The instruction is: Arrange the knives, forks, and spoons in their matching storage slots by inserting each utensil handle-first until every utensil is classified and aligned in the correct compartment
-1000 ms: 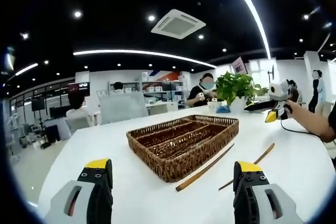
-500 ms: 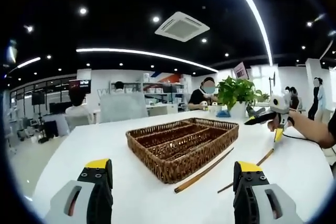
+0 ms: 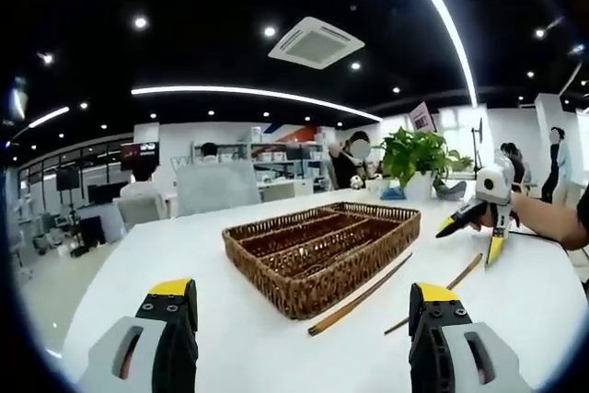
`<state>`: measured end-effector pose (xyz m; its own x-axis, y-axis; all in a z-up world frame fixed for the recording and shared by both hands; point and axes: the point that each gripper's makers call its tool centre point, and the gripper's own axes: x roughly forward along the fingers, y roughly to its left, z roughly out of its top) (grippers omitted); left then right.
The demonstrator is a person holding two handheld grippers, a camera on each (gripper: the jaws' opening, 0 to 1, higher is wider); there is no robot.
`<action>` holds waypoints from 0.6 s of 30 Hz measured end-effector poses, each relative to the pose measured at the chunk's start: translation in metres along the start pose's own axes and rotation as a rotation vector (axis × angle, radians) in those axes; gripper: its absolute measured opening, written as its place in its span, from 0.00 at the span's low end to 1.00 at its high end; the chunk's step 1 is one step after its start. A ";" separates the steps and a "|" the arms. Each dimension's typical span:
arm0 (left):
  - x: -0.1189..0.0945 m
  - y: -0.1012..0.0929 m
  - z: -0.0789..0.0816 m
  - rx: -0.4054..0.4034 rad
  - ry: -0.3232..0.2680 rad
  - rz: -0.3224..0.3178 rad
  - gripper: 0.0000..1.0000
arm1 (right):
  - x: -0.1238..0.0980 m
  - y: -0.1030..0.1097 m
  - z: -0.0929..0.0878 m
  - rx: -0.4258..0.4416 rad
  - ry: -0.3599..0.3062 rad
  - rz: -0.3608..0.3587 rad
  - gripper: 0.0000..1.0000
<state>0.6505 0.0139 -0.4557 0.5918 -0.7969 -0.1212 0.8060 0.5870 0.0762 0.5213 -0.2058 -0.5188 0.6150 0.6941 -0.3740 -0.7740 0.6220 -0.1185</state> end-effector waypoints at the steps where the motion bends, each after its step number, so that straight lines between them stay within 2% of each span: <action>1: 0.000 0.000 0.000 0.002 0.001 -0.001 1.00 | 0.000 0.001 0.001 0.002 -0.002 0.009 0.63; 2: 0.000 -0.001 0.000 0.004 0.002 -0.001 1.00 | 0.000 0.002 0.001 0.005 0.000 0.011 0.54; 3: -0.001 -0.001 0.000 0.005 0.001 -0.001 1.00 | 0.001 0.003 0.000 0.010 0.004 0.013 0.50; 7: -0.001 -0.001 0.001 0.003 -0.001 0.001 1.00 | 0.003 0.010 -0.006 0.025 0.024 0.047 0.44; 11: -0.002 -0.001 0.003 0.003 -0.007 0.001 1.00 | 0.001 0.013 -0.008 0.013 0.034 0.065 0.22; 15: -0.002 0.000 0.004 0.025 -0.007 0.011 1.00 | 0.001 0.018 -0.007 0.065 0.041 0.098 0.23; 18: -0.002 0.001 0.005 0.025 -0.009 0.010 1.00 | 0.005 0.017 -0.010 0.026 0.048 0.093 0.16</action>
<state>0.6498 0.0152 -0.4506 0.5999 -0.7922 -0.1118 0.8000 0.5914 0.1017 0.5092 -0.1954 -0.5318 0.5320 0.7315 -0.4264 -0.8230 0.5652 -0.0572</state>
